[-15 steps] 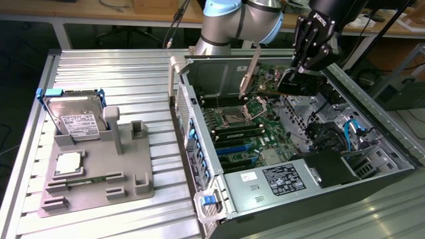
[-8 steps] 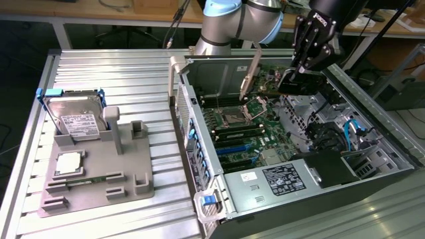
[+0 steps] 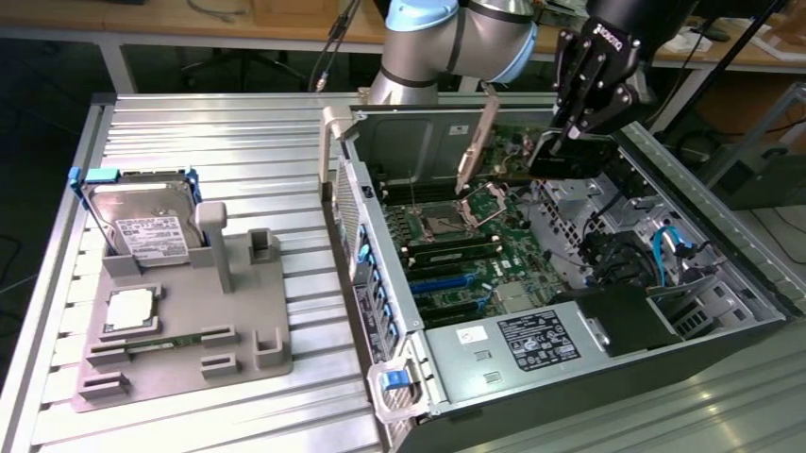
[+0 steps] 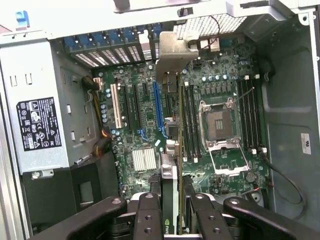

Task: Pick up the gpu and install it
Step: 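Insert the gpu into the slot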

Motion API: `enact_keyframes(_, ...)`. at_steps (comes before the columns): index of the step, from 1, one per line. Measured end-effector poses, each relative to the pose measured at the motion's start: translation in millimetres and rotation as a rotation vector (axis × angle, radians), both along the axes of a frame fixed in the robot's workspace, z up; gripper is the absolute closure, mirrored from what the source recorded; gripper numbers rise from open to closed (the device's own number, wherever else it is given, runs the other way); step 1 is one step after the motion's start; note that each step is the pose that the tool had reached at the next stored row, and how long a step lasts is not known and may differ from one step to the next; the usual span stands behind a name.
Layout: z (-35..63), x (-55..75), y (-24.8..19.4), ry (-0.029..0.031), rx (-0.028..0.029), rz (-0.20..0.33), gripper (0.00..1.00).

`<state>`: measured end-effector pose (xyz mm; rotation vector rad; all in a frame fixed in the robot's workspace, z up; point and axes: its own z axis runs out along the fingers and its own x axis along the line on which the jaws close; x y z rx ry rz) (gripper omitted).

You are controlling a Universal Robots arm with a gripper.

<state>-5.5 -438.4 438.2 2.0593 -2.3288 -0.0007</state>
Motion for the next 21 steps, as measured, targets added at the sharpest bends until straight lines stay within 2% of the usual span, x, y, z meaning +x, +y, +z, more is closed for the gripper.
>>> enact_keyframes(9,0.1,0.0,0.0,0.0,0.0,0.059,0.73)
enact_keyframes(21,-2.4,0.0,0.0,0.0,0.0,0.06,0.73)
